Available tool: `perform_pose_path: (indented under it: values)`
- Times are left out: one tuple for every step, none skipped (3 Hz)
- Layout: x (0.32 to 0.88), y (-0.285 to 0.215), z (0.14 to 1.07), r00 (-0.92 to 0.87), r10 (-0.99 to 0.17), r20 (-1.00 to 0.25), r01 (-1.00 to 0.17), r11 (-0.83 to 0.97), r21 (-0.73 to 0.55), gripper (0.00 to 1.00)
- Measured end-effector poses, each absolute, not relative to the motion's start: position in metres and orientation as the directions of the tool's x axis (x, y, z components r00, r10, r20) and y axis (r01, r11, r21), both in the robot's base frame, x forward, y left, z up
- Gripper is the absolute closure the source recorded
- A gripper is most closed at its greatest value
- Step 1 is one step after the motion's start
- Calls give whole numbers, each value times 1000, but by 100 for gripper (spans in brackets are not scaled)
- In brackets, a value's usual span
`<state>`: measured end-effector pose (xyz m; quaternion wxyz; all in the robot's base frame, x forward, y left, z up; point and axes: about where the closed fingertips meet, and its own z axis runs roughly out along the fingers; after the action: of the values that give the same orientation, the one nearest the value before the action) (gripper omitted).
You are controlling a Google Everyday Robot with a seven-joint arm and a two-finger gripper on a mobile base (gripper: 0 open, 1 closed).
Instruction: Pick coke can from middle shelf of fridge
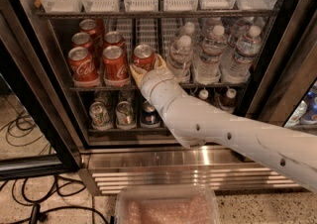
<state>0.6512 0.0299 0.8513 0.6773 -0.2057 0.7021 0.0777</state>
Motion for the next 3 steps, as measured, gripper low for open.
perform_pose_path:
  values:
    - [650, 27, 881, -4, -125, -992, -455, 884, -109, 100]
    - [646, 30, 901, -23, -74, -997, -524, 850, -51, 100]
    - [636, 37, 928, -55, -84, -995, -597, 801, -35, 100]
